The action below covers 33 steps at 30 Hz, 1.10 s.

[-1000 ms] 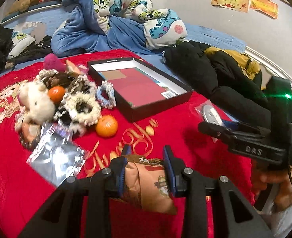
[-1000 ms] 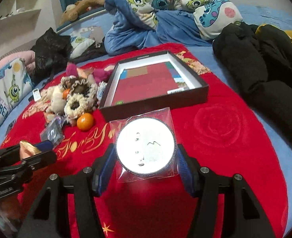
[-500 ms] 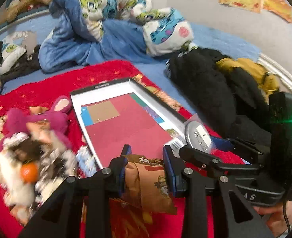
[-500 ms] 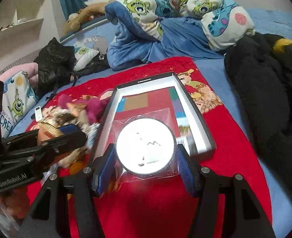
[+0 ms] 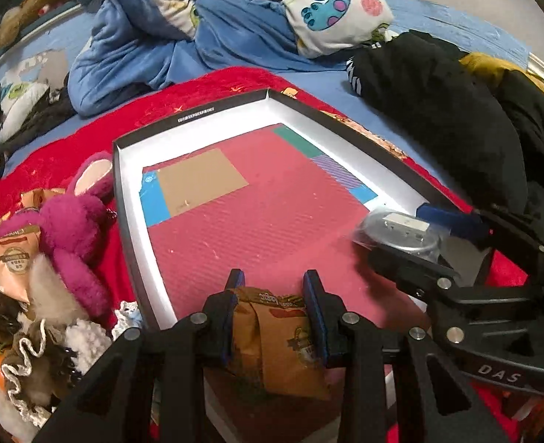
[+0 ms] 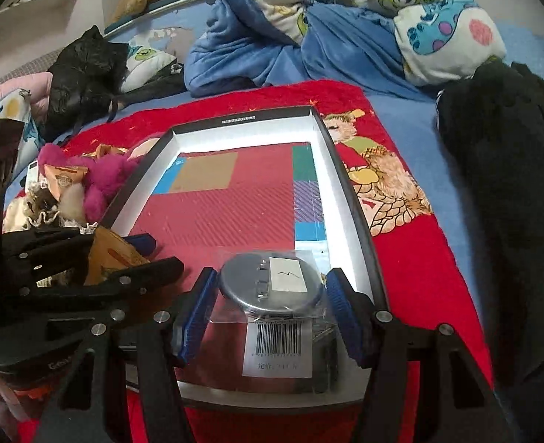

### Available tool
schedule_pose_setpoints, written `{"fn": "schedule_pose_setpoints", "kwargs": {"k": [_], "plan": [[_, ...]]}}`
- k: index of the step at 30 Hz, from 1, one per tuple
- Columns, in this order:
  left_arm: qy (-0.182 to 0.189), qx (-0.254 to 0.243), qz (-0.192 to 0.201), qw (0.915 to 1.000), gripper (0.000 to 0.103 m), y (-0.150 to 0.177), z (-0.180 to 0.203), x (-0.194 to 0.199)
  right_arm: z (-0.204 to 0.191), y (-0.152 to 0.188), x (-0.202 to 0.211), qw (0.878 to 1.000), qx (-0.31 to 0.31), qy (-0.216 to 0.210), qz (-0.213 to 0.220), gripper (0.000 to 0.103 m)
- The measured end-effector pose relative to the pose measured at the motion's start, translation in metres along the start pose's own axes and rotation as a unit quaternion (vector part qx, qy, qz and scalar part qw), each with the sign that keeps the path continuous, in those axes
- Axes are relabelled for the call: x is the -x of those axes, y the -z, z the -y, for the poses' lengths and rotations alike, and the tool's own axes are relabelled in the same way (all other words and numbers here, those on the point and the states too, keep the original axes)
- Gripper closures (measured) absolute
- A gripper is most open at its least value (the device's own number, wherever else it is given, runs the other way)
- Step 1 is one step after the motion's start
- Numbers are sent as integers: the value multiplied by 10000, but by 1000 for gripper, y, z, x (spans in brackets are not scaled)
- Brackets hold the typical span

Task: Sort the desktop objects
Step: 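Carry both items to the open box and release them onto the red tray, then withdraw both grippers from the box back toward the toy pile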

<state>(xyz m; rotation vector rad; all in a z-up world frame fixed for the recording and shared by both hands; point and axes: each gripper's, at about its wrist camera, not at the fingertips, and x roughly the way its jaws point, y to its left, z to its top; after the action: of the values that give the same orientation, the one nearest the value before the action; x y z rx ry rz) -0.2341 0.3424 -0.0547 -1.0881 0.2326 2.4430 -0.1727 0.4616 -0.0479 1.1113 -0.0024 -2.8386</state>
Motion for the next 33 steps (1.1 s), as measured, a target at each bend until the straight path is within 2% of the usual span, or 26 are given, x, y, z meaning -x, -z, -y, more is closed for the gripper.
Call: {"fn": "schedule_pose_setpoints", "kwargs": {"k": [4,16,18,19,20,21,22,23,24,25,28,30,33], "plan": [[-236,-140,76,9996,69,4,3,-3,-6,4,-2,9995,191,257,85,42],[-462,-233,303,9982,69,10,4,3,-7,11,3,9983,277,367,351,39],[-532,-235,389,9976,59,10,3,7,-6,11,5,9986,235,269,402,37],[-644,-223,424,9968,45,10,3,8,-6,12,8,9983,211,280,460,35],[-692,-208,461,9963,41,10,1,9,-5,12,11,9979,182,300,538,32],[-648,-189,489,9965,40,10,-1,10,-3,13,17,9973,133,257,677,31],[-543,-156,523,9970,33,10,-3,12,-1,13,22,9965,61,284,786,17],[-451,-115,539,9975,25,9,-4,14,3,14,26,9960,-22,57,889,12],[-330,-82,561,9978,21,9,-5,16,5,15,30,9951,-66,-87,979,9],[-267,-67,574,9980,16,8,-5,18,7,15,34,9939,-121,-134,1089,0],[-101,-105,620,9980,0,8,-2,23,14,17,45,9900,-291,-85,1376,0],[46,-225,655,9976,0,8,4,26,15,17,48,9884,-369,-16,1470,0],[-115,-480,675,9965,0,9,14,26,15,16,48,9883,-365,15,1478,0]]}}
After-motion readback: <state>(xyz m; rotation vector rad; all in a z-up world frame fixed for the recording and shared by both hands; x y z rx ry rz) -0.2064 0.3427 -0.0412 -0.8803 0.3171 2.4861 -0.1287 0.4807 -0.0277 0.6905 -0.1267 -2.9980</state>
